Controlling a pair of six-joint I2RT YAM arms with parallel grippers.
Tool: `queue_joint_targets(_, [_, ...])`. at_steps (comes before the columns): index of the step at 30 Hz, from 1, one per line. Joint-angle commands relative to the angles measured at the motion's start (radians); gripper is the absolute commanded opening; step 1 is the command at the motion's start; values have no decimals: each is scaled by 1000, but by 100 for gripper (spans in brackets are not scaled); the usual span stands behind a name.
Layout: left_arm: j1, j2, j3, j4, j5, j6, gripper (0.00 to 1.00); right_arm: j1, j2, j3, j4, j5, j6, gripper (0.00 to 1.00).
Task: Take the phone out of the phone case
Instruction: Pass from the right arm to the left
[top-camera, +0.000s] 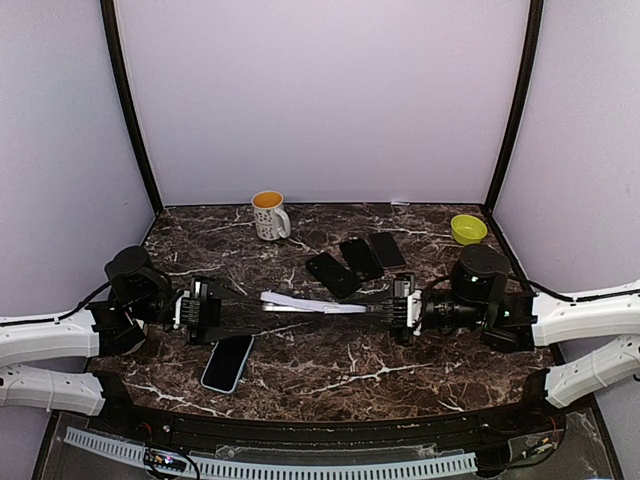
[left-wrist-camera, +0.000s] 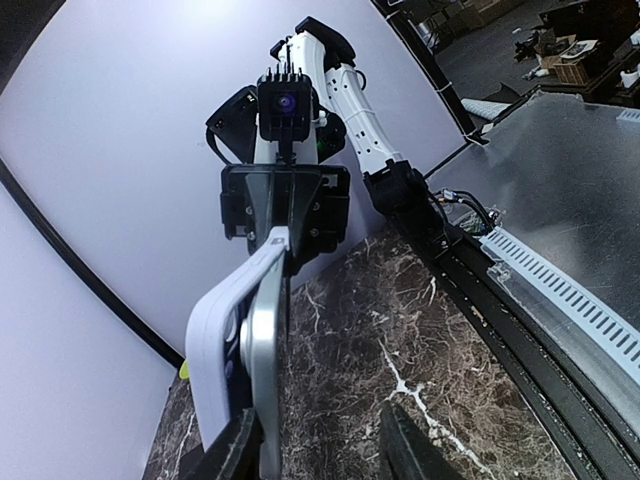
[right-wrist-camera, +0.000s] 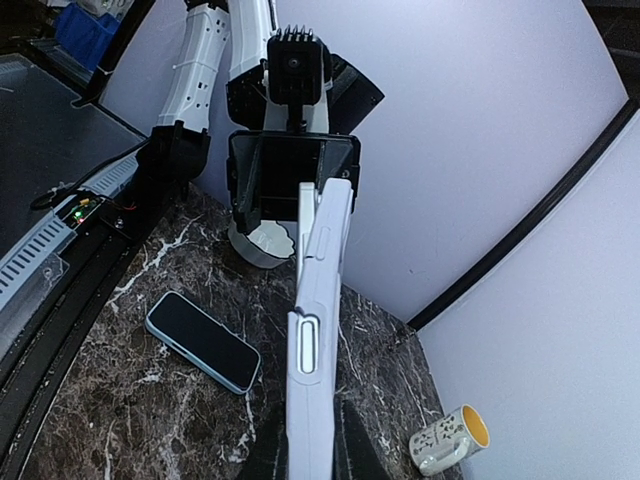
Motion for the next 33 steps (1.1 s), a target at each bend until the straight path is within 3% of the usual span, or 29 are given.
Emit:
queue_joint_targets(1, [-17,5,10,13,-4,-3,44,22,4,70,105,-61,-1,0])
queue_joint_targets(20, [-30,-23,-1,1,-37,21,58,74,119,177,77,-173,36,0])
queue_joint_targets(30, [-41,-28,-4,0,-60,40,38,91,185,209,146,-187,51,0])
queue_joint_targets(33, [-42,-29,-3,-3,-60,42,37,93,200,215,168,-186,55,0])
